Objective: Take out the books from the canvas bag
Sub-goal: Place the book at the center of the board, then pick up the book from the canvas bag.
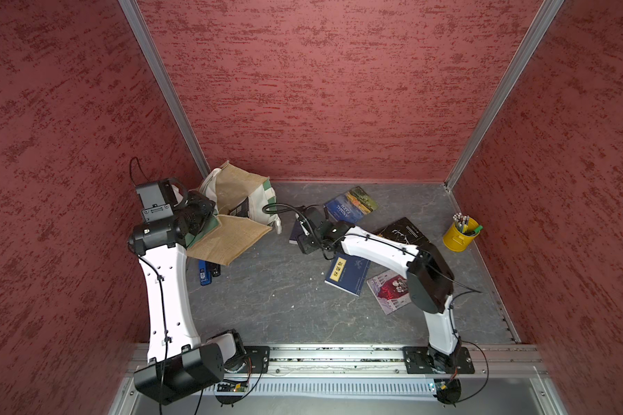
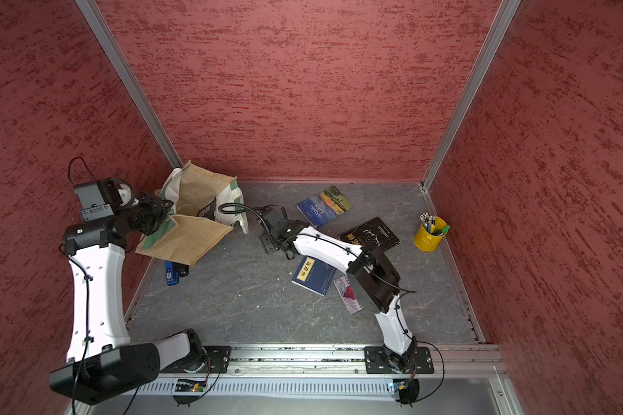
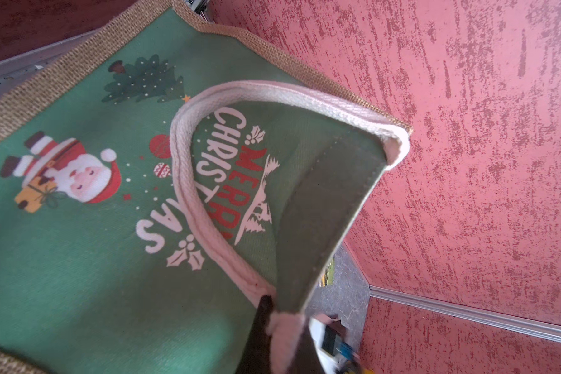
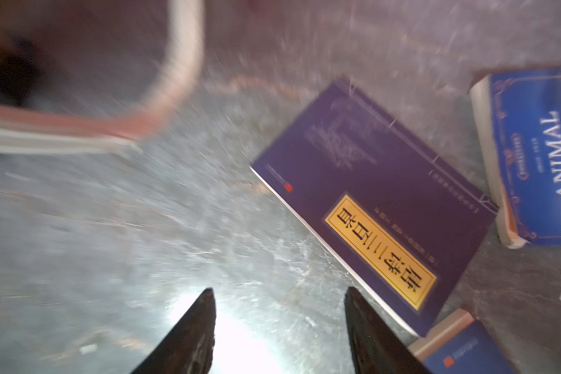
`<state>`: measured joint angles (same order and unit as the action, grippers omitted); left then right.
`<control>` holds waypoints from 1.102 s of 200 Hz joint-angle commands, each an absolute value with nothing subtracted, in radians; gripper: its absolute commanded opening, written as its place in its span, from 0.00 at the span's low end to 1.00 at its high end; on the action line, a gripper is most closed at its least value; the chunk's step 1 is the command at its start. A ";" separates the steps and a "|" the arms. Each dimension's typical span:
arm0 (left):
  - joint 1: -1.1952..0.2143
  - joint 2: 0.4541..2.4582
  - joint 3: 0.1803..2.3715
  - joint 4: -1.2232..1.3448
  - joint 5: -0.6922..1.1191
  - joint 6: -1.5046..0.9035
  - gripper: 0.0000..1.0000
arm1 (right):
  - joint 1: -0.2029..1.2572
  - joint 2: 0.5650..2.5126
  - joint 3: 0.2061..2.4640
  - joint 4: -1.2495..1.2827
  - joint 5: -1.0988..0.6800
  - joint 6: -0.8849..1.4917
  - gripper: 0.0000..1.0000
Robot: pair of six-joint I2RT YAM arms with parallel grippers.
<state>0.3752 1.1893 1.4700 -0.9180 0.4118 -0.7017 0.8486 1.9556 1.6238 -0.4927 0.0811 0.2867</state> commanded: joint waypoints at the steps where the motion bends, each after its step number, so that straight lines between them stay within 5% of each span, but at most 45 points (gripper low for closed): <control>1: 0.351 1.154 1.498 -0.812 0.463 -0.694 0.00 | 0.770 1.750 1.500 -0.297 -0.079 0.440 0.64; 40: 0.194 1.134 1.484 -0.720 0.431 -0.593 0.00 | 0.756 1.632 1.451 -0.225 -0.287 0.562 0.65; 111: 0.003 1.136 1.315 -0.538 0.470 -0.587 0.00 | 0.871 1.667 1.462 -0.228 -0.320 0.577 0.64; 220: -0.056 1.076 1.156 -0.532 0.502 -0.594 0.00 | 0.869 1.516 1.119 0.052 -0.259 0.802 0.61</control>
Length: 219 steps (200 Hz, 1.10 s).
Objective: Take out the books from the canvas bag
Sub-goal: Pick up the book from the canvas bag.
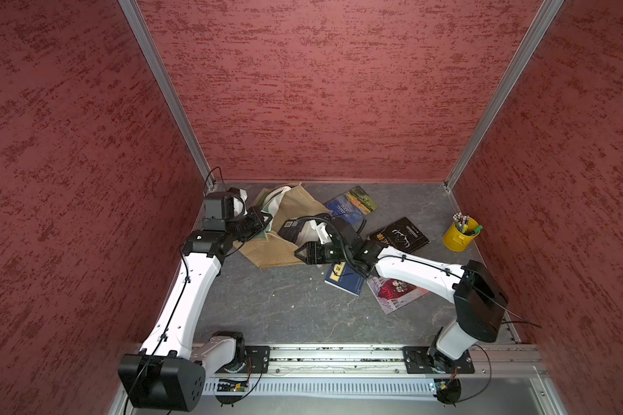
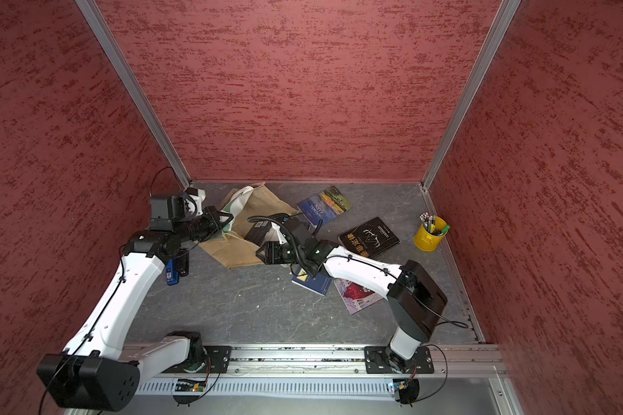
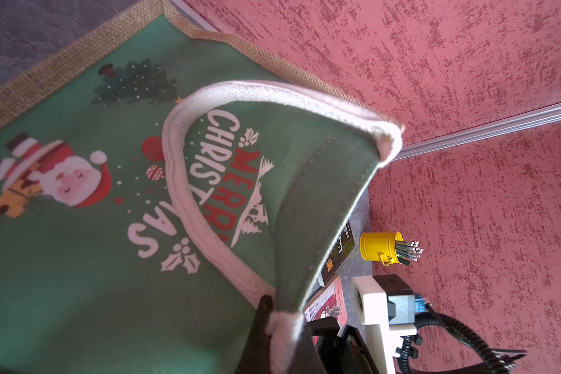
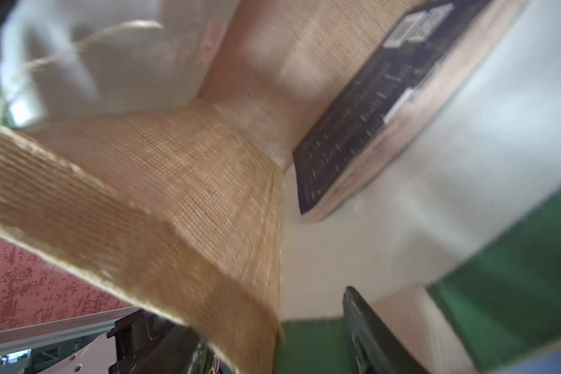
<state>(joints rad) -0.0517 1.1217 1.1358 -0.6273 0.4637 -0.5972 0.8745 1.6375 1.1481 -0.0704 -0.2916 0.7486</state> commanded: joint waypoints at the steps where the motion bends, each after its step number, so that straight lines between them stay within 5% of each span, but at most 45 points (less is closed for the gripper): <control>1: -0.056 1.076 1.156 -0.532 0.502 -0.594 0.00 | 0.869 1.512 1.119 0.053 -0.258 0.802 0.61; 137: -0.122 1.085 1.161 -0.509 0.516 -0.605 0.00 | 0.837 1.690 1.328 -0.057 -0.203 0.891 0.45; 219: -0.179 1.068 1.159 -0.538 0.473 -0.599 0.00 | 0.778 1.768 1.267 -0.175 -0.165 1.047 0.61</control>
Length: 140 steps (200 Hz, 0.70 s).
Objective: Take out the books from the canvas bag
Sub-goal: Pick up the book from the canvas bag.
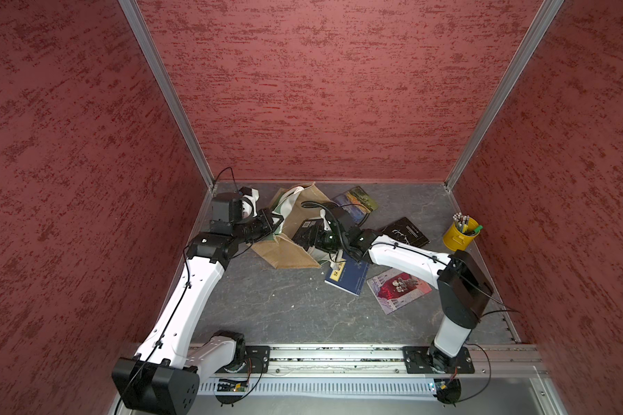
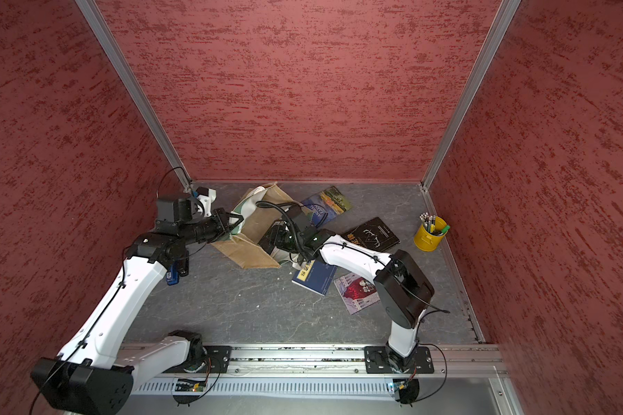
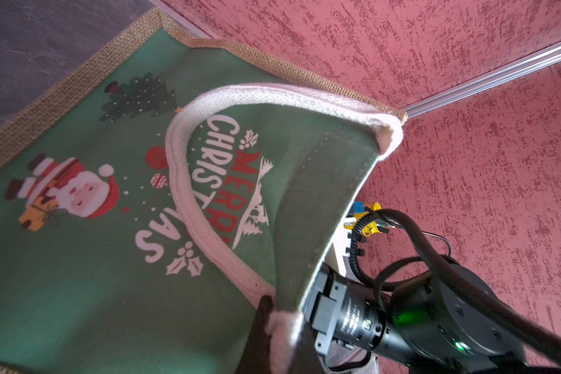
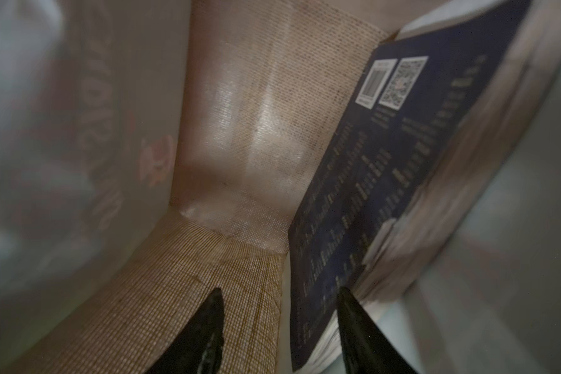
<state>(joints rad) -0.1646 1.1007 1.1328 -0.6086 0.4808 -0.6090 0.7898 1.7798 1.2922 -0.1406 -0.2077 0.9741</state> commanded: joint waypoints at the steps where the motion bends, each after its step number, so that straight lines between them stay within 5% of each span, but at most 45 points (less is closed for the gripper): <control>1: -0.179 1.067 1.158 -0.538 0.473 -0.600 0.00 | 0.777 1.768 1.266 -0.177 -0.165 1.048 0.61; 102: -0.332 1.088 1.204 -0.539 0.448 -0.651 0.00 | 0.753 1.889 1.212 -0.035 -0.275 1.141 0.66; 140: -0.376 1.088 1.212 -0.561 0.434 -0.649 0.00 | 0.751 1.891 1.037 0.514 -0.399 1.225 0.60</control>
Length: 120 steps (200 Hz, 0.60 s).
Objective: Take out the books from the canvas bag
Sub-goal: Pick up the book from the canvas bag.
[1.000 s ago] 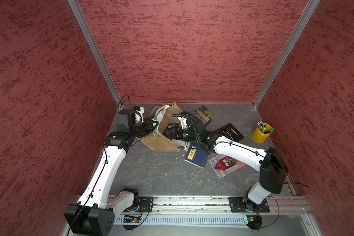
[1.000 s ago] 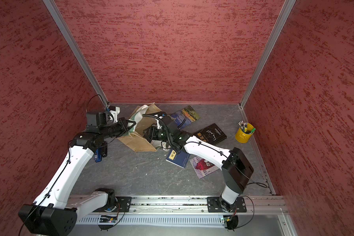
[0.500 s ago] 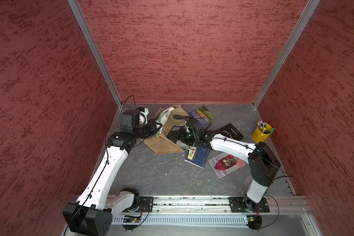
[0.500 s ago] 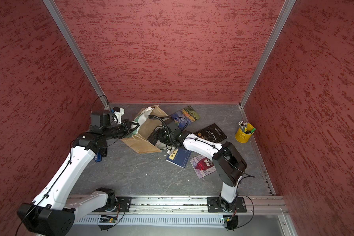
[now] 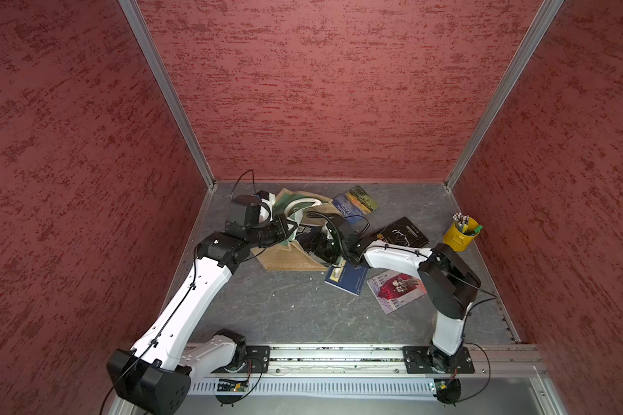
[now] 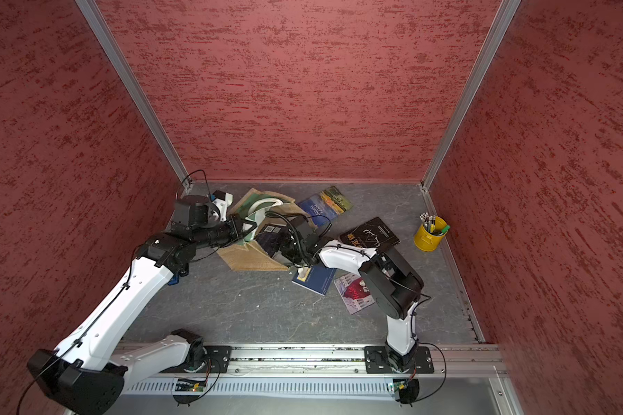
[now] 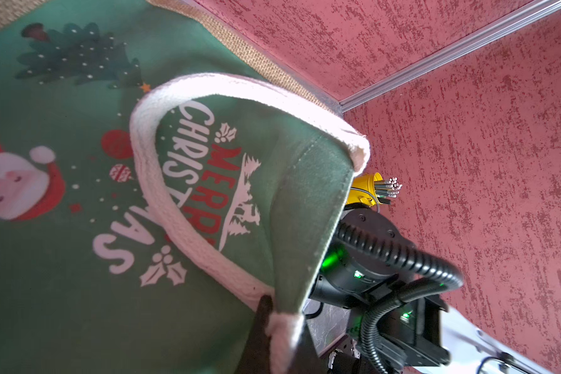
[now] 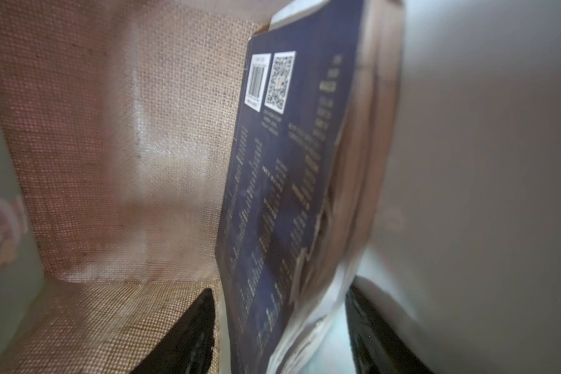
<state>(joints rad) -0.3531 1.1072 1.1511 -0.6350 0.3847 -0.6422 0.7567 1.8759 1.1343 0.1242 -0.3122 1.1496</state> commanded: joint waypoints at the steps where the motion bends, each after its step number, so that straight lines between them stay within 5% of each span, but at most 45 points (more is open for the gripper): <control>1: -0.376 1.088 1.212 -0.562 0.434 -0.650 0.00 | 0.752 1.891 1.033 0.530 -0.401 1.226 0.60; 67: -0.377 1.073 1.230 -0.642 0.442 -0.600 0.00 | 0.780 1.972 1.022 0.978 -0.529 1.286 0.51; 120: -0.377 1.061 1.224 -0.650 0.439 -0.602 0.00 | 0.789 1.979 1.084 0.703 -0.482 1.213 0.61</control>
<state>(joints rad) -0.3649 1.0969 1.1957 -0.6968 0.3786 -0.6155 0.7837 1.9812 1.0557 0.7689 -0.4942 1.2411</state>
